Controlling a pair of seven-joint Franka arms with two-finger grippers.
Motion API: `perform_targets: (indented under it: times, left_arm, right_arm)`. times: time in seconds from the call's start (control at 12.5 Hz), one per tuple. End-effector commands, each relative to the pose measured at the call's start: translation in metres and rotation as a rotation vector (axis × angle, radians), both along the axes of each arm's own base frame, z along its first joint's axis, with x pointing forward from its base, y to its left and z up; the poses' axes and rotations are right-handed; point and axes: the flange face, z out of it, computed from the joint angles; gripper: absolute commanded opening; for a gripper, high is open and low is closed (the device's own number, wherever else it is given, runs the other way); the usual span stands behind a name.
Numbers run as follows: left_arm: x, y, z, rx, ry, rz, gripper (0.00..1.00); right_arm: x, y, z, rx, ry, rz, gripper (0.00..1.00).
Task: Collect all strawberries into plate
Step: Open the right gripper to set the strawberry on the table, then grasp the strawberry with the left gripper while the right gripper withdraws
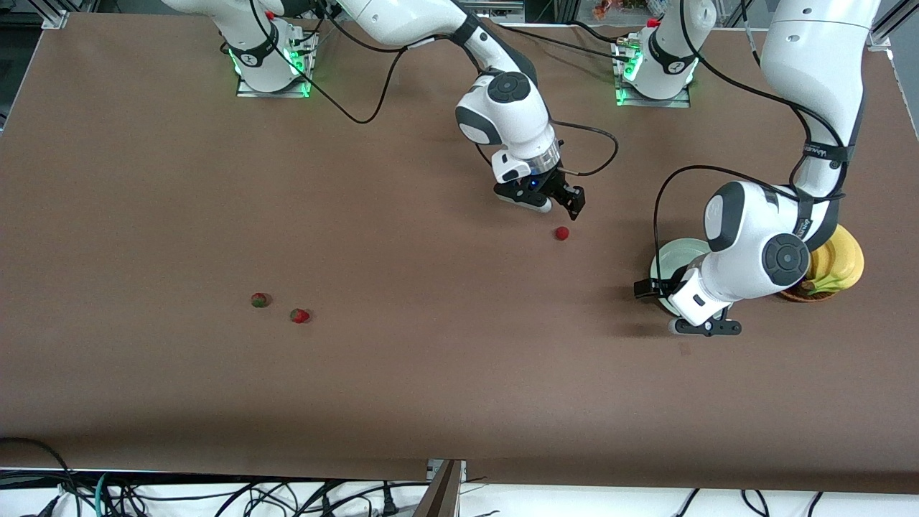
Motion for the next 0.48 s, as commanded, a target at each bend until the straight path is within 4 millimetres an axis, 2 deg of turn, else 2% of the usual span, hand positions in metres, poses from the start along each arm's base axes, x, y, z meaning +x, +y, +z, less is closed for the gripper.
perform_targets:
  times: [0.0,0.16,0.24,0.4]
  left_arm:
    - [-0.003,-0.018,-0.001,-0.020,0.002,0.024,1.00]
    - [-0.017,-0.045,-0.011,-0.020,0.040,0.049,1.00]
    - [-0.025,-0.051,-0.017,-0.016,0.061,0.065,1.00]
    - [-0.046,-0.065,-0.027,-0.015,0.053,0.102,1.00]
  right_arm:
    - [0.003,-0.005,0.023,-0.088,0.015,0.003,1.00]
    - [0.022,-0.021,0.052,-0.113,0.018,0.026,1.00]
    - [0.029,-0.032,0.062,-0.156,0.031,0.056,1.00]
    - [0.054,-0.064,0.094,-0.234,0.065,0.121,1.00]
